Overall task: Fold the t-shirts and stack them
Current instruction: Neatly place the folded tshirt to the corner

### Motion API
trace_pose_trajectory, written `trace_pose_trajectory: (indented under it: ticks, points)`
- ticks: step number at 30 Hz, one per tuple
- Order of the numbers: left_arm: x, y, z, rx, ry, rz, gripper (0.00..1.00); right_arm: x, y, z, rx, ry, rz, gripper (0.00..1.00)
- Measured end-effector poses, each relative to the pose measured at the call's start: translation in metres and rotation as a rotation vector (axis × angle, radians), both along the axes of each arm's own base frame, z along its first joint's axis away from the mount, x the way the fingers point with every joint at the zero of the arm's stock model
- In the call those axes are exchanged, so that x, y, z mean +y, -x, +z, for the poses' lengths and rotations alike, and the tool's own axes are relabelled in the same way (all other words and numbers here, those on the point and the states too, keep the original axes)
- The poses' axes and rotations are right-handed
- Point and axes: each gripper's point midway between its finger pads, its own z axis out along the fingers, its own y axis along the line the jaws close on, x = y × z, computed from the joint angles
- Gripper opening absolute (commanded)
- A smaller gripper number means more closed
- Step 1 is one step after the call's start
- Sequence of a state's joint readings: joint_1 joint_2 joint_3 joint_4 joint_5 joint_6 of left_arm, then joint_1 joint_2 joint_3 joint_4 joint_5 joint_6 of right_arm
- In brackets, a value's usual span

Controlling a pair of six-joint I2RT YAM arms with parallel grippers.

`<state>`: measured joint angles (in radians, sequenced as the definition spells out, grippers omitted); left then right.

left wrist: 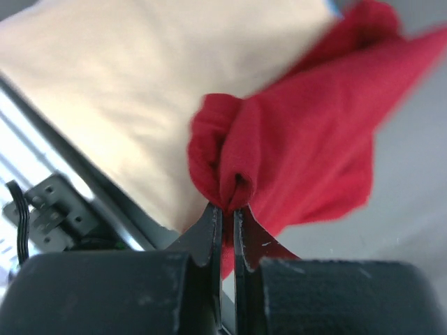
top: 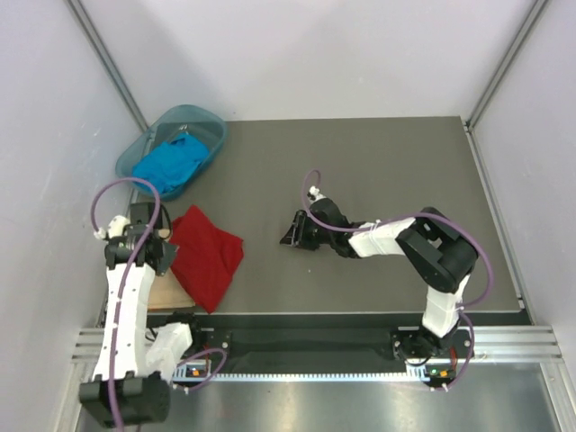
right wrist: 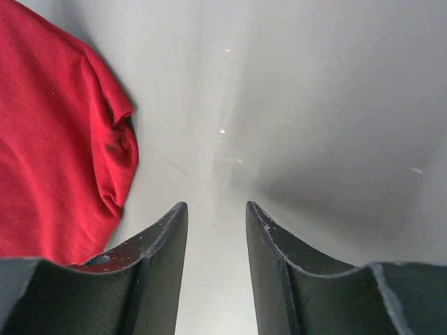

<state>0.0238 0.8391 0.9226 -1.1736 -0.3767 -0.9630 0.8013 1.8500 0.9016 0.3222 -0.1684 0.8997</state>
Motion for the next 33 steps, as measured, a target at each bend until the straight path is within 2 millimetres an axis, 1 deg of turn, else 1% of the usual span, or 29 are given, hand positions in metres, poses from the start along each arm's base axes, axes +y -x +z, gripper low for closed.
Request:
trace_pose_trajectory:
  ticks: [4,6,9,13,16,18,20,22,24,26,29,30,31,33]
  points:
    - [0.028,0.003,-0.003,0.069,0.033,0.118,0.00,-0.013,-0.002,-0.001,0.007,-0.008,-0.015,0.40]
    - [0.038,0.004,0.000,0.076,0.032,0.155,0.00,-0.020,-0.003,-0.003,0.013,-0.005,-0.025,0.40]
    - [0.046,0.004,0.010,0.044,0.010,0.180,0.00,-0.027,-0.004,-0.003,0.017,-0.007,-0.033,0.40]
    - [0.047,0.009,0.024,-0.038,-0.019,0.197,0.00,-0.030,-0.007,0.000,0.012,-0.017,-0.036,0.40]
    - [0.051,0.014,0.030,-0.067,-0.046,0.228,0.00,-0.029,-0.006,0.002,0.014,-0.029,-0.025,0.42]
    - [0.053,0.014,0.029,-0.065,-0.050,0.235,0.00,-0.024,-0.005,0.005,0.018,-0.048,-0.001,0.46]
    - [0.053,0.014,0.025,-0.057,-0.046,0.242,0.00,-0.005,-0.009,0.011,0.024,-0.079,0.045,0.48]
    - [0.054,0.015,0.019,-0.040,-0.042,0.258,0.00,0.021,-0.023,0.022,0.008,-0.109,0.089,0.50]
    - [0.056,0.018,0.016,-0.024,-0.049,0.287,0.00,0.051,-0.037,0.038,-0.032,-0.130,0.134,0.50]
    - [0.061,0.020,0.016,-0.020,-0.067,0.316,0.00,0.081,-0.045,0.059,-0.080,-0.146,0.181,0.52]
    - [0.065,0.020,0.016,-0.019,-0.078,0.353,0.00,0.107,-0.036,0.073,-0.108,-0.156,0.229,0.58]
    - [0.065,0.020,0.015,-0.019,-0.074,0.362,0.00,0.116,-0.031,0.075,-0.108,-0.156,0.243,0.64]
    - [0.065,0.019,0.015,-0.019,-0.070,0.370,0.00,0.123,-0.026,0.074,-0.096,-0.154,0.248,0.65]
    - [0.065,0.018,0.014,-0.020,-0.062,0.384,0.00,0.133,-0.017,0.060,-0.057,-0.130,0.233,0.65]
